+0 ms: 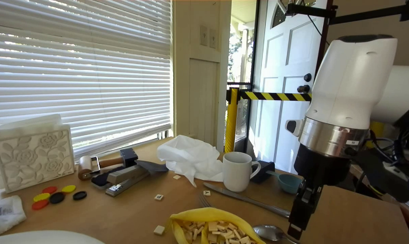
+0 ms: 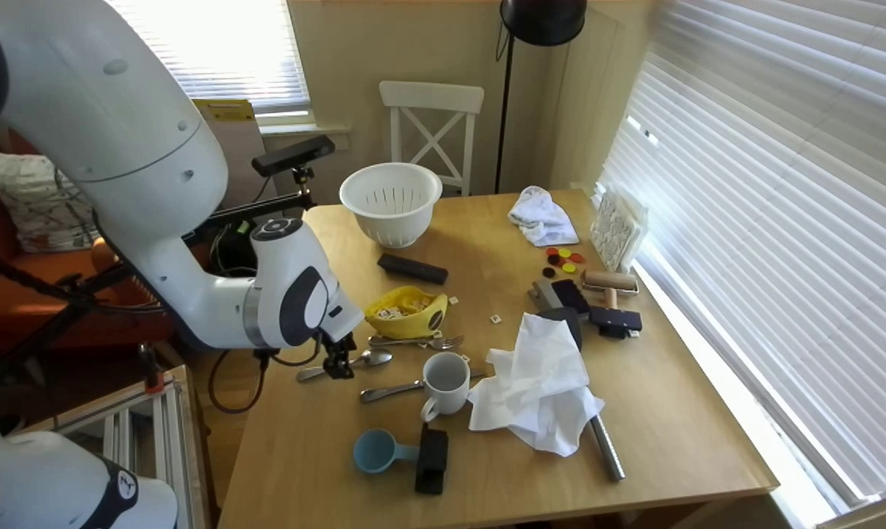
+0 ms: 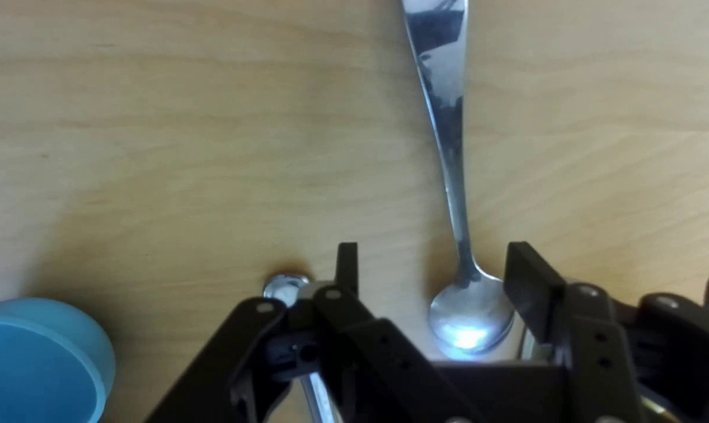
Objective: Pick up the spoon and put it in the cup
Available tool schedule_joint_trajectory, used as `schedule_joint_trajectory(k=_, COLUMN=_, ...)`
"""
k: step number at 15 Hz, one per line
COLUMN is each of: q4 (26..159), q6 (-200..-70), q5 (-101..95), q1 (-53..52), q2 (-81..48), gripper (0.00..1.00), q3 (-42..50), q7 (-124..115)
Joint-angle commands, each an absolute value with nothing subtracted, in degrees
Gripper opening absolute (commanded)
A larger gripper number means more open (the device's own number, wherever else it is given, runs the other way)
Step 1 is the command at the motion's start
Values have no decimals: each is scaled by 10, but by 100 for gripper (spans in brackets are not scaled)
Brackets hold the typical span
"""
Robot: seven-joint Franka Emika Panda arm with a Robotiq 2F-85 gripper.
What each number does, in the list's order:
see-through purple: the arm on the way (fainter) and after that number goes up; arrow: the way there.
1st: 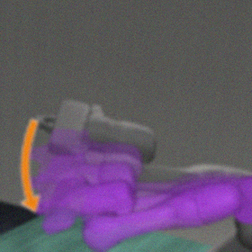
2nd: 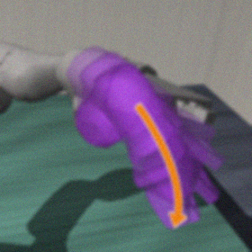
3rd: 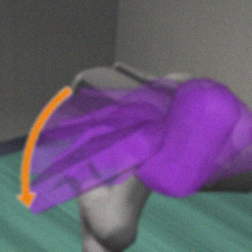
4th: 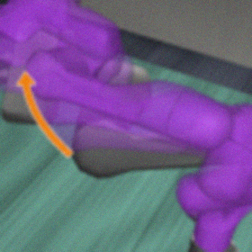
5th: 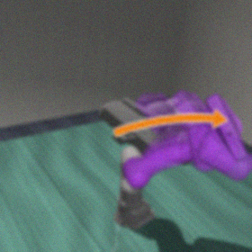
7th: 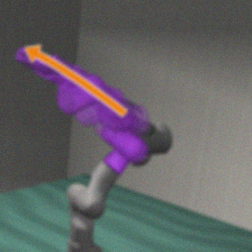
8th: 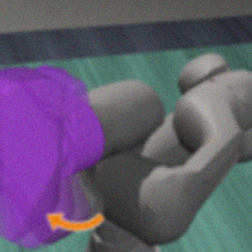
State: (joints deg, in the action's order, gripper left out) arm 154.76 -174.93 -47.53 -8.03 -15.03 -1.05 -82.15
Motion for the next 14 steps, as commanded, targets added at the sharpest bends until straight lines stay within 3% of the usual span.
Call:
schedule_joint_trajectory(k=1, q4=1530, q6=-1728, q5=-444, q1=-58, q2=-156, gripper=35, q3=-37, q7=-788)
schedule_joint_trajectory(k=4, q4=1521, q6=-1724, q5=-439, q1=-50, q2=-158, gripper=15, q3=-45, q7=-773)
schedule_joint_trajectory(k=7, q4=1514, q6=-1729, q5=-446, q1=-47, q2=-160, gripper=0, q3=-51, q7=-756)
schedule_joint_trajectory(k=14, q4=1521, q6=-1739, q5=-432, q1=-32, q2=-162, gripper=0, q3=-84, q7=-728)
